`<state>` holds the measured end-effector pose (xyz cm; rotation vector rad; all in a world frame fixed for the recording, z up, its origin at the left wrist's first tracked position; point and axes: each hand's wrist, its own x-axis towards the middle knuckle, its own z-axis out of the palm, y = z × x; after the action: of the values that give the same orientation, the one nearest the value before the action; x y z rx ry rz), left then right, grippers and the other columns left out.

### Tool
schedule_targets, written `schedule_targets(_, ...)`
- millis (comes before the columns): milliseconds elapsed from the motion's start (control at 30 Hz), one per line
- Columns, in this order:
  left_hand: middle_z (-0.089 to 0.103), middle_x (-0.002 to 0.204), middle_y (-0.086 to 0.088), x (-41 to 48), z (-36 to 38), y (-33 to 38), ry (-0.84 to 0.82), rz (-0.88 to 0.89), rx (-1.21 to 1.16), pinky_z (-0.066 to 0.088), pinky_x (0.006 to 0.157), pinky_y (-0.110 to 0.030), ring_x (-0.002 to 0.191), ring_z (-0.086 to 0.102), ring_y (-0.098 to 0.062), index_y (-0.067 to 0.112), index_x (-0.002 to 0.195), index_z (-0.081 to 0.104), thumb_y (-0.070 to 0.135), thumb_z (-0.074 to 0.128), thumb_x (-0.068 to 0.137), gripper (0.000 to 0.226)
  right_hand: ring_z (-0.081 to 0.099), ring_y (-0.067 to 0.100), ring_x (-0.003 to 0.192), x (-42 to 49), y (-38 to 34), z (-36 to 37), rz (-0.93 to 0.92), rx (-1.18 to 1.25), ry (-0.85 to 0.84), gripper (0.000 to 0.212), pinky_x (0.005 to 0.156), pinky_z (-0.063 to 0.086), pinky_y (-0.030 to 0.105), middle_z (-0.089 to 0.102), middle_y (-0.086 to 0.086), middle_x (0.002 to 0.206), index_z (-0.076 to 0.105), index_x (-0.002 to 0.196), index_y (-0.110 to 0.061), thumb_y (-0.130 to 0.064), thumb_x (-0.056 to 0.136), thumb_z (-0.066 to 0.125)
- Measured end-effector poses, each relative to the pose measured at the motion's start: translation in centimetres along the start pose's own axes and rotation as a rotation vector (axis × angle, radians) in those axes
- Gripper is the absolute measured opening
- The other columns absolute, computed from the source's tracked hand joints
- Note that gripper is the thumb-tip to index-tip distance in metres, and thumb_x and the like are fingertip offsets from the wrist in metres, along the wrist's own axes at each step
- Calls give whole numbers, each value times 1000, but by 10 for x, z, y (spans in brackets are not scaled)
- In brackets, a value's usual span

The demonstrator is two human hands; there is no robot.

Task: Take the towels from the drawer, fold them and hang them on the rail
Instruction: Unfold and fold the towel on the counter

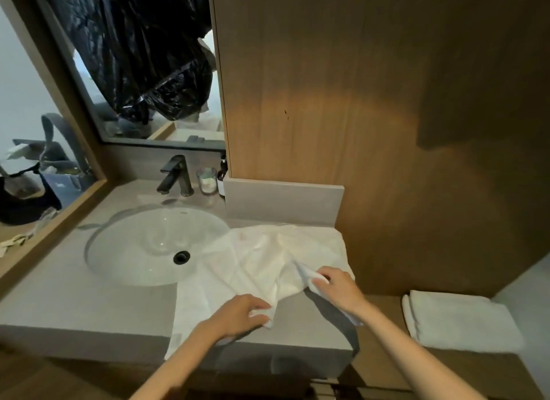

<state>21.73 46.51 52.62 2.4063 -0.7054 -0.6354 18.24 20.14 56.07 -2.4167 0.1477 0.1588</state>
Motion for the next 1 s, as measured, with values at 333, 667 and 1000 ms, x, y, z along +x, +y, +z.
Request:
schedule_targets(333,55,134,-2,-7,-3,-33,694,-336,-120,37,106,-41,125,48,-24,27,123,60,26,57,94,29,61,10,90,9,-46,7,-101,236,235,21,83,52,25,66,-9,104,65,112,-24,-32,100,50)
schedule_targets(667,36,147,-14,-22,3,-89,478,-730,-17,33,107,-52,131,38,-39,35,148,24,56,54,88,70,9,36,147,51,-11,90,51,-324,-388,60,118,14,55,2,-6,163,6,148,-49,-55,97,37)
schedule_targets(1000,52,138,-7,-17,-10,-63,759,-577,-345,42,101,-41,122,51,-29,20,138,45,15,70,85,59,35,24,137,47,11,86,-139,-309,-185,48,116,29,40,32,-6,153,36,143,-36,-25,99,50)
